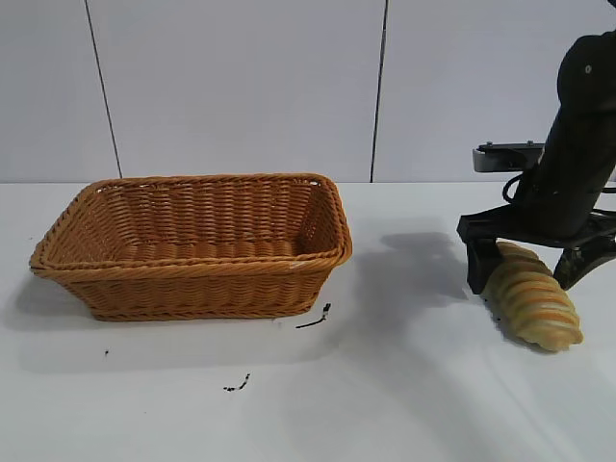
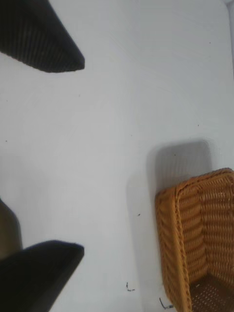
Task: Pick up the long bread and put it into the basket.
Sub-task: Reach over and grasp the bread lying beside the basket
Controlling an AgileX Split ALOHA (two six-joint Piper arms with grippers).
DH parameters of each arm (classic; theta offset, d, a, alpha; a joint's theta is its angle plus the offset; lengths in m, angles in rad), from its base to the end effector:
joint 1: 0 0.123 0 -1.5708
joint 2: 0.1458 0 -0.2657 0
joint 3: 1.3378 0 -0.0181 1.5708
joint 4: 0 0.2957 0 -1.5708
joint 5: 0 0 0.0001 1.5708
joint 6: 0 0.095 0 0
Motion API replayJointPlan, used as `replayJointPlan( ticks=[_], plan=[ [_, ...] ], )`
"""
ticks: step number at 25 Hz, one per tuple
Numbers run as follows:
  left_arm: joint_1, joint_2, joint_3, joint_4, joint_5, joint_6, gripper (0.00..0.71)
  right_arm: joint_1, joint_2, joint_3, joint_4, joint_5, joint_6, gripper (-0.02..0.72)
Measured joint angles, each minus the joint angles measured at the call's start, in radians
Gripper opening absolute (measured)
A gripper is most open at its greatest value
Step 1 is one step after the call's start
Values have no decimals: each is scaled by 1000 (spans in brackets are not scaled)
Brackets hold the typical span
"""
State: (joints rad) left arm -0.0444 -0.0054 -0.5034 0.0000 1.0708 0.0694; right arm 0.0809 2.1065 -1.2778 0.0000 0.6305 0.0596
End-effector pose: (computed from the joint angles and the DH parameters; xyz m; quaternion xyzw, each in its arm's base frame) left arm 0.0559 -0.0025 0.2976 0.0485 0.8522 0.0065 0.5209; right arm 0.4150 0.0336 0.0498 -0.0106 0.9950 0.0070 0.0990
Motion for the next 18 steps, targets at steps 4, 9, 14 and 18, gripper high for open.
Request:
replayJointPlan(
  ticks=[4,9,14,18],
  plan=[
    [0,0,0,0,0,0,696,0,0,0,0,0,-3,580],
    [0,0,0,0,0,0,696,0,-3,0,-5,2,-3,270],
    [0,0,0,0,0,0,696,0,-67,0,-19,16,-3,186],
    [0,0,0,0,0,0,696,0,-170,-1,-20,38,-3,183]
  ],
)
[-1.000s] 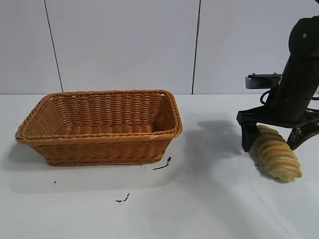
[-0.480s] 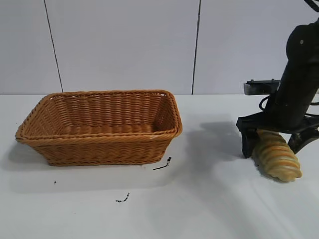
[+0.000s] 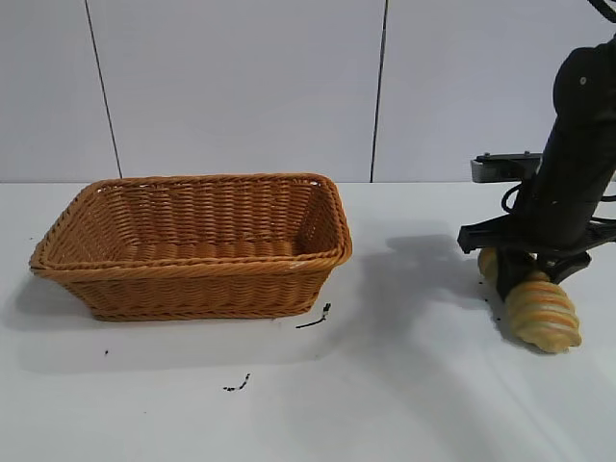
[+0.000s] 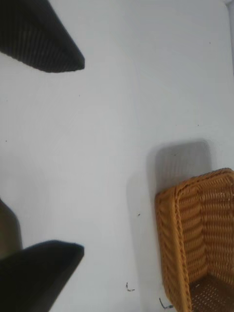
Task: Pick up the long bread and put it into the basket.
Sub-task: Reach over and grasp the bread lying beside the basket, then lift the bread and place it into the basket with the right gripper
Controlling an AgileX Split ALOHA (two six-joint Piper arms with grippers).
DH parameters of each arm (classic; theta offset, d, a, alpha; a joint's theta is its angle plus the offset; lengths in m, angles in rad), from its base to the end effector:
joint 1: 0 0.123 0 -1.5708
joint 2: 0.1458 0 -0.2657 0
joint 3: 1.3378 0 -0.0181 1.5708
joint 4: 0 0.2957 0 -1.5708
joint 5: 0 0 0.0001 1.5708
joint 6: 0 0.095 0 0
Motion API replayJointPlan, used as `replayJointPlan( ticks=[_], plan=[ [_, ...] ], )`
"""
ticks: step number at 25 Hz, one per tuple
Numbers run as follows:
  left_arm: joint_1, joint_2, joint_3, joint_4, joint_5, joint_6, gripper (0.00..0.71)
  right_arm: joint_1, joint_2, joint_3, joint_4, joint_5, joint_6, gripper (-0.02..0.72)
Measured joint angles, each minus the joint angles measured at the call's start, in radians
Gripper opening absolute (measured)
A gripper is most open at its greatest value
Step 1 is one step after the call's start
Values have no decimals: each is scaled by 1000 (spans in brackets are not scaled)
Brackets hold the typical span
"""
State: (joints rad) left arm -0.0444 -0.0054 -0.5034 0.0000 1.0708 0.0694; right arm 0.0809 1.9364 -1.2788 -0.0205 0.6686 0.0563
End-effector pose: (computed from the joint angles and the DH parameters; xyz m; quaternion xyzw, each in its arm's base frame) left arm 0.0559 -0.0025 0.2976 0.0485 0.8522 0.0065 0.5209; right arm 0.4183 0.0327 0.1204 -0.0190 0.9861 0.0037 0.1653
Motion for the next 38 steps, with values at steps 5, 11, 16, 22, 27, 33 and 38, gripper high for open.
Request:
replayJointPlan(
  ticks=[5,11,16,22,27,33,38],
  plan=[
    [0,0,0,0,0,0,696,0,-56,-106,-1,142,-15,168],
    [0,0,0,0,0,0,696,34,2,-352,-3,312,-49,167],
    [0,0,0,0,0,0,696,108,127,-589,-8,438,-102,165],
    [0,0,0,0,0,0,696,263,242,-821,-8,464,-198,165],
    [0,0,0,0,0,0,696,384,301,-891,-8,436,-280,165],
    [0,0,0,0,0,0,696,515,337,-893,-8,264,-453,165],
    [0,0,0,0,0,0,696,583,385,-894,-7,143,-651,165]
  ],
)
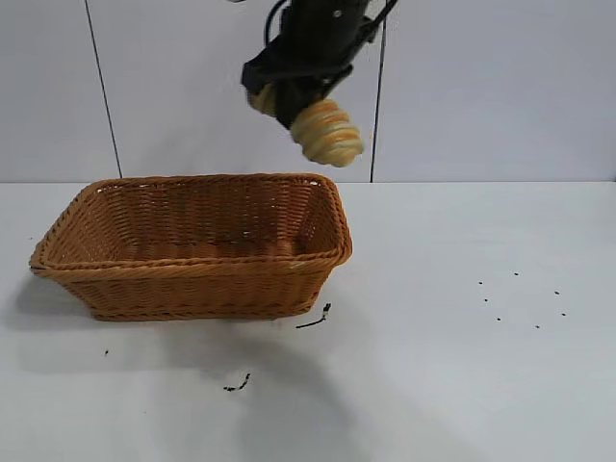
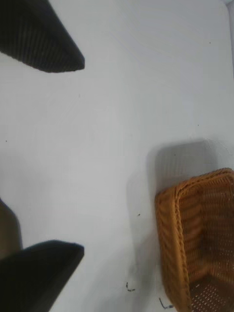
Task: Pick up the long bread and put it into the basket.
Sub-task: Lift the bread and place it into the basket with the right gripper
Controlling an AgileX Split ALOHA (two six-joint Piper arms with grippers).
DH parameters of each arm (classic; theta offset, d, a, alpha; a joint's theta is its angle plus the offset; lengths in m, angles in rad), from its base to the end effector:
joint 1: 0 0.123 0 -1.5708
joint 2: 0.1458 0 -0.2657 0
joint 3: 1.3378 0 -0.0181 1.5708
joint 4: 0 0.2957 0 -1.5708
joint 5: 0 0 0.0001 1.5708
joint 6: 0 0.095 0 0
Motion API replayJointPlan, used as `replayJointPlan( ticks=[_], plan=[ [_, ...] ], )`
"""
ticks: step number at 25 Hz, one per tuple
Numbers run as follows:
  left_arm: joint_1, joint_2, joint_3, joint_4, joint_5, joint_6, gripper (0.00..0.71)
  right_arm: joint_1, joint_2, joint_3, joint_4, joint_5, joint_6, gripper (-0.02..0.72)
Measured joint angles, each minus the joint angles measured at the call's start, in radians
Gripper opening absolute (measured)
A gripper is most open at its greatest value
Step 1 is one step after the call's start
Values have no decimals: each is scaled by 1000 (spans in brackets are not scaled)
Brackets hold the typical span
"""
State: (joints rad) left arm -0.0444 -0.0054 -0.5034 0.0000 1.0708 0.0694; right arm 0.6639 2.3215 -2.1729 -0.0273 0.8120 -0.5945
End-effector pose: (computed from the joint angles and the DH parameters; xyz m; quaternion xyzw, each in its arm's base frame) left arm 0.0559 -0.0025 0.2976 0.0485 0.8522 0.0065 0.5209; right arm 0.4459 0.3465 0.2160 -0.5574 0.7566 -0.0007 0.3419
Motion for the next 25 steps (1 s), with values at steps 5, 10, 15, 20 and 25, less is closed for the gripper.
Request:
replayJointPlan(
  ticks=[5,10,15,20,25],
  plan=[
    [0,0,0,0,0,0,696,15,71,0,34,-35,-208,165],
    [0,0,0,0,0,0,696,15,136,0,41,-43,-258,165],
    [0,0,0,0,0,0,696,15,163,0,45,-53,-260,165],
    [0,0,0,0,0,0,696,14,164,0,62,-57,-260,390],
    [0,0,0,0,0,0,696,13,162,0,83,-71,-259,650]
  ],
)
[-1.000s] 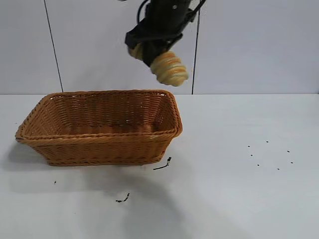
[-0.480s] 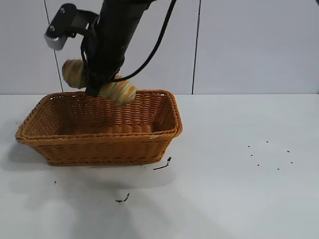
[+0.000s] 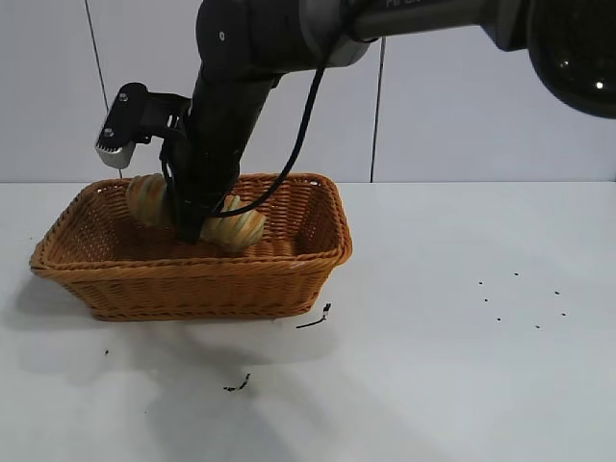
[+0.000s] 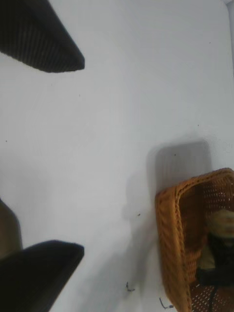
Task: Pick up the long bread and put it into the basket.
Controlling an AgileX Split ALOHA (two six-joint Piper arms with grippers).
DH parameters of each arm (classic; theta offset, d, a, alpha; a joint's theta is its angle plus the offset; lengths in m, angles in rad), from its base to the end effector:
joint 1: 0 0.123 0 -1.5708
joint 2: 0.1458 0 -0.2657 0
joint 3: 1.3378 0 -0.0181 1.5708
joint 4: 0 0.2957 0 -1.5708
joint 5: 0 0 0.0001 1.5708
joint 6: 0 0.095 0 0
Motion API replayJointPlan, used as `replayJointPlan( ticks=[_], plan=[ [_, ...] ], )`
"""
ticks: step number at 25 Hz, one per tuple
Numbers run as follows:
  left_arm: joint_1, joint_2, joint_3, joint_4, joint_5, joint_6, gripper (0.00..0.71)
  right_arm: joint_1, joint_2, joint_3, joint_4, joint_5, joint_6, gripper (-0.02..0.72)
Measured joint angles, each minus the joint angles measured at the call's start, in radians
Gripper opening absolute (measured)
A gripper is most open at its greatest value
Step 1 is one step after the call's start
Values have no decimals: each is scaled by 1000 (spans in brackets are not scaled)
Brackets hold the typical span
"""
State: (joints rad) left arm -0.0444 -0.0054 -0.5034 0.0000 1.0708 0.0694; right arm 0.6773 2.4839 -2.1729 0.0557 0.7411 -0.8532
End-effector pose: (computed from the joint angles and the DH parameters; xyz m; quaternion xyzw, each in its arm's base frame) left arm 0.0559 -0.0025 0.2976 0.0485 0.8522 0.0065 0.5209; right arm 0.4482 0.3650 0.1271 -0.6508 0.6978 -0.0022 0.2992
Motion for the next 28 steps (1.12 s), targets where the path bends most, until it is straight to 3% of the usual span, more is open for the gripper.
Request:
replayJointPlan(
  ticks=[8,11,14,19,23,28],
  plan=[
    [0,0,0,0,0,0,696,-8,-66,0,3,3,71,681],
    [0,0,0,0,0,0,696,-13,-118,0,4,21,200,681],
    [0,0,0,0,0,0,696,-28,-179,0,3,77,441,681],
    [0,0,0,0,0,0,696,-87,-244,0,0,180,729,679],
    [0,0,0,0,0,0,696,-172,-248,0,-8,223,841,673],
    [0,0,0,0,0,0,696,-312,-248,0,-56,281,859,672]
  ],
)
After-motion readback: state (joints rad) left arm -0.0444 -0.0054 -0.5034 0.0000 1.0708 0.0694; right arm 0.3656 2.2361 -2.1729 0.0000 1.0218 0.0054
